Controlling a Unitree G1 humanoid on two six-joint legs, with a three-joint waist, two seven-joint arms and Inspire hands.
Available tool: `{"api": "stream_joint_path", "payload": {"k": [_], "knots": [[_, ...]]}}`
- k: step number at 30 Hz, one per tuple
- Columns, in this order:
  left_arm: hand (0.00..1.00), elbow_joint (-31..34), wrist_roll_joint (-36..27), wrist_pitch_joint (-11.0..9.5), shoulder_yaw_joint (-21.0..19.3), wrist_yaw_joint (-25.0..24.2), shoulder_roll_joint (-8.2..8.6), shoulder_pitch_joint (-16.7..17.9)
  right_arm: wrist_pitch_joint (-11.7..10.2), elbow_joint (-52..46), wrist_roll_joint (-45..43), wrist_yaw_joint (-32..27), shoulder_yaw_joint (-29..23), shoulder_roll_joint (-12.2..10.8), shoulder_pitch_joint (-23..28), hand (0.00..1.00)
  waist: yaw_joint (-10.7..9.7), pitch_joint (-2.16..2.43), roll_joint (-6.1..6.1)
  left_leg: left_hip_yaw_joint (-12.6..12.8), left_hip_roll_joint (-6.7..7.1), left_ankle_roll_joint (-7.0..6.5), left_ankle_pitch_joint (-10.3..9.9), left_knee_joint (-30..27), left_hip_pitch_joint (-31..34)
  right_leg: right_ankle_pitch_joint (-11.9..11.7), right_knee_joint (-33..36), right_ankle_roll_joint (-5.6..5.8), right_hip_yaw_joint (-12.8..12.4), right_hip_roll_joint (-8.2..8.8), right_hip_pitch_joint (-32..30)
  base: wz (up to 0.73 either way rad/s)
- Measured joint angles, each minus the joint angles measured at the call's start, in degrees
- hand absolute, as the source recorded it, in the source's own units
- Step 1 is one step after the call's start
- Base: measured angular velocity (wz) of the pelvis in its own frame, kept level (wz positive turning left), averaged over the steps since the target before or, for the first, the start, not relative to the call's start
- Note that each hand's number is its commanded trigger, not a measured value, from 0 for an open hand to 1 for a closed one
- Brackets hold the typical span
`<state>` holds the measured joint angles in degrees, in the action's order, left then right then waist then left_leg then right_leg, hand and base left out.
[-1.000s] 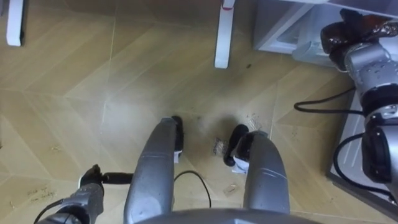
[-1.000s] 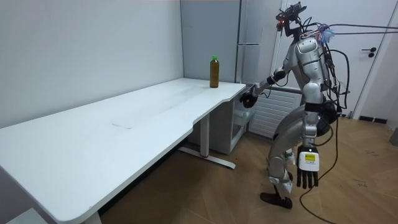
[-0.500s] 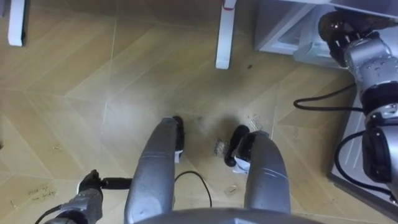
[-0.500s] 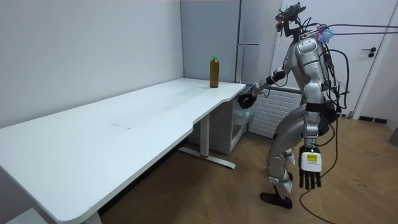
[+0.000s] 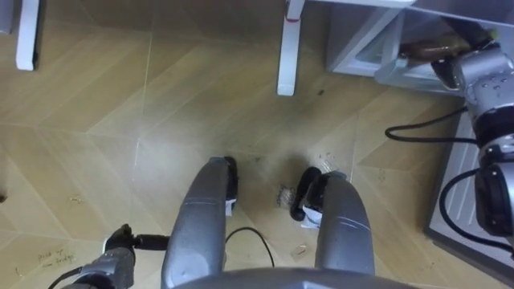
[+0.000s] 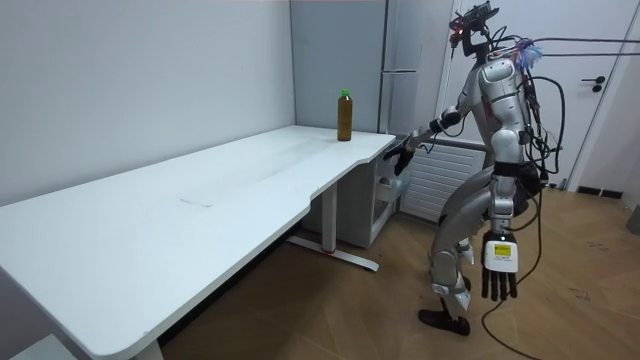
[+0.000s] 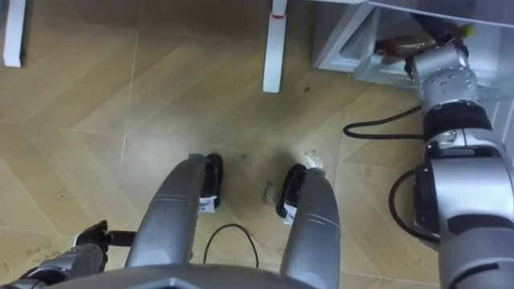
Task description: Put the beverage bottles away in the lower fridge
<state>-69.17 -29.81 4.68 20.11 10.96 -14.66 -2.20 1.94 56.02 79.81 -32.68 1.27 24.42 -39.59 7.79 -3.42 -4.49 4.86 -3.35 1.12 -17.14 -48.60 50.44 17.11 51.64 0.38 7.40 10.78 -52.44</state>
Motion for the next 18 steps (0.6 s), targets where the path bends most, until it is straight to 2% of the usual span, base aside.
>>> {"api": "stream_joint_path", "payload": {"k": [10, 18], "knots": [[0.00, 0.0, 0.0, 0.1, 1.4, 2.3, 0.08, 0.0, -0.5, -2.5, 1.4, -5.8, -0.3, 0.2, -0.1, 0.00, -1.3, 0.01, 0.00, -0.1, -0.10, -0.04, 0.0, 0.0, 0.7, 0.0, -0.4, 0.08, 0.2, -0.13, -0.4, 0.00], [0.00, 0.4, 0.7, 0.2, 1.2, 2.7, 0.40, 0.0, -0.8, 0.3, 3.1, -5.8, -0.3, 0.2, 0.3, 0.00, -0.5, 0.07, 0.50, 0.4, -1.00, -0.09, -0.1, 2.2, -2.8, -0.8, -3.5, 0.15, 0.5, -1.03, 3.2, -0.05]]}}
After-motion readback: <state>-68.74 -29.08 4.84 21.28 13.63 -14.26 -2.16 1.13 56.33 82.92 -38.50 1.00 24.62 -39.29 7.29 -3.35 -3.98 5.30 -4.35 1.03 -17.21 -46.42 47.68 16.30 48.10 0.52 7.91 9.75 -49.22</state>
